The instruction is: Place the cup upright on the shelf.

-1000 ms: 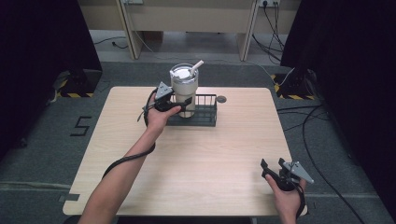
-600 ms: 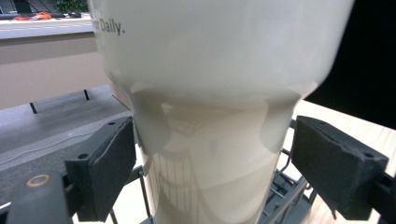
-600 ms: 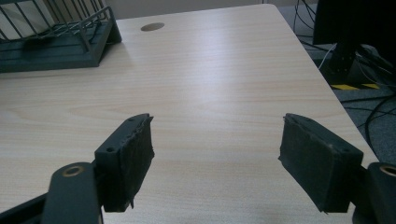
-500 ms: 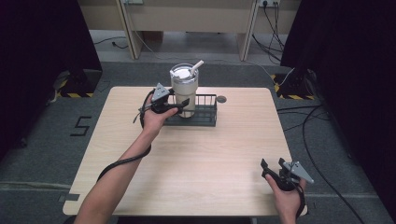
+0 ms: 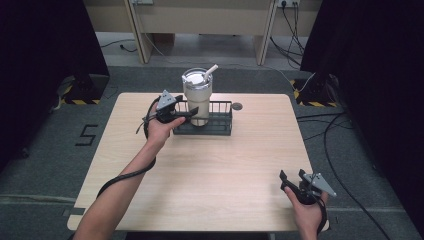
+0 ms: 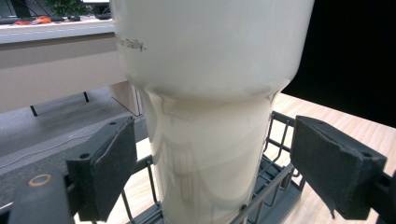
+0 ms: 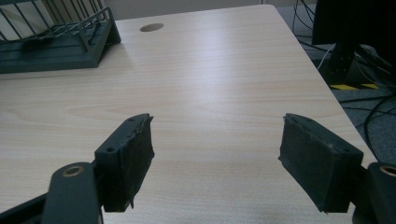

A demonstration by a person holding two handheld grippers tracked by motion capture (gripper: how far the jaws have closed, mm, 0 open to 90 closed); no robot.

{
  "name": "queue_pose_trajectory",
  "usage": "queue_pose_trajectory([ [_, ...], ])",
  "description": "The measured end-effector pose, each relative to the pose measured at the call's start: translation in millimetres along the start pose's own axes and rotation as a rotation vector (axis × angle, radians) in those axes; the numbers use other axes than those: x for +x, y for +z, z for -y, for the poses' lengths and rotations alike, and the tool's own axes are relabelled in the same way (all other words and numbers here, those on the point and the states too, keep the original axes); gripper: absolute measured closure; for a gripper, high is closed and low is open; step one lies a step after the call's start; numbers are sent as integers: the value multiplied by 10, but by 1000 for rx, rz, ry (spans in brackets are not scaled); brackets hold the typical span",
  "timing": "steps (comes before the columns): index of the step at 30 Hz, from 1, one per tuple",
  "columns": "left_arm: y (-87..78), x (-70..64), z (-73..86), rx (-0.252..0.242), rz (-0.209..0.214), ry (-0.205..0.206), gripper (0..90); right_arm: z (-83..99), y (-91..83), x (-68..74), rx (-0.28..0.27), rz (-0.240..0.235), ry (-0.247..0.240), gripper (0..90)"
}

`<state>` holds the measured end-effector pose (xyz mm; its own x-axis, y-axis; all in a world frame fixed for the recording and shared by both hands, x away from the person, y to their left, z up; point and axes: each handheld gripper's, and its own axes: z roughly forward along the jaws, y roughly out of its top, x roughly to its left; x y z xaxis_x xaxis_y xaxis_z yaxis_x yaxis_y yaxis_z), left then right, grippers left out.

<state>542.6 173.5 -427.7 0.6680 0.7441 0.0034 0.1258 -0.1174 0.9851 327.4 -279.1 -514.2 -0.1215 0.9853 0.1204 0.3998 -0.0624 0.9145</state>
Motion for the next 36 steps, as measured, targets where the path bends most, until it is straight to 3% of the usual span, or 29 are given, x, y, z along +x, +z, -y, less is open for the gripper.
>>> queue_pose_trajectory([
  [23, -453, 47, 76, -13, -9, -7, 144, -4, -17, 0, -3, 5, 3, 259],
  [36, -723, 55, 204, -19, -24, -9, 144, -4, -20, 8, -5, 6, 0, 259],
])
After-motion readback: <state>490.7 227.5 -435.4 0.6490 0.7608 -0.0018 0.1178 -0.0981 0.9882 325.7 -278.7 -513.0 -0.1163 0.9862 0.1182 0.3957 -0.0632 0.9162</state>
